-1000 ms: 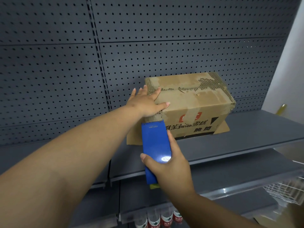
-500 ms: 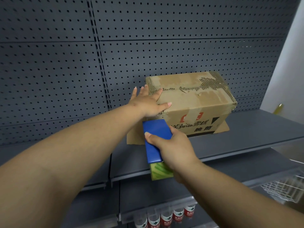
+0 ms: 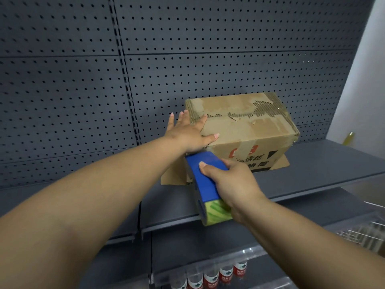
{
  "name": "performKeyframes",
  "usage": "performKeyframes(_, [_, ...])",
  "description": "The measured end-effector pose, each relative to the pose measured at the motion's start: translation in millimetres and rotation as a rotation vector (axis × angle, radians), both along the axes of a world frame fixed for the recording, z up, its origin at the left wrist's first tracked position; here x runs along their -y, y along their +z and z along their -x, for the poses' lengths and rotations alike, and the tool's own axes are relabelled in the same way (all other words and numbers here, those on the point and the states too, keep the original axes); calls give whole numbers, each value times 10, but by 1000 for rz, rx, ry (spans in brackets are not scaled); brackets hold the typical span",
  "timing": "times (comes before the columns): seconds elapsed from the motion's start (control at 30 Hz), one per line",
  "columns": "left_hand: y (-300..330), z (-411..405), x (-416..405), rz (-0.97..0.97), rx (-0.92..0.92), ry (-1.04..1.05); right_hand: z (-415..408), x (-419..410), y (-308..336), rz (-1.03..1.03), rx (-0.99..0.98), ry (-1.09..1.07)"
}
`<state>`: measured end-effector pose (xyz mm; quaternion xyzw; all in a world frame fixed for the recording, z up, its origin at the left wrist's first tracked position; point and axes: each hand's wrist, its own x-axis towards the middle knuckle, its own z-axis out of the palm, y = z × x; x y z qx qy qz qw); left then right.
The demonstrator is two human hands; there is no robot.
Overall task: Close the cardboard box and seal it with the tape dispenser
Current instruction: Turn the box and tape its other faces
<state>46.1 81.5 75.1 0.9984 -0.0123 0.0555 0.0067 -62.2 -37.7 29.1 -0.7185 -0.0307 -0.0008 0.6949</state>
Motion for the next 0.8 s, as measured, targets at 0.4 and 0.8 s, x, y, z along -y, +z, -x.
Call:
performKeyframes(0.4, [26, 121, 56, 77, -13, -10, 18, 119, 49, -51, -34, 1])
performKeyframes(0.8, [-5, 133, 50, 50, 4, -29, 23, 45, -30, 35, 0, 5])
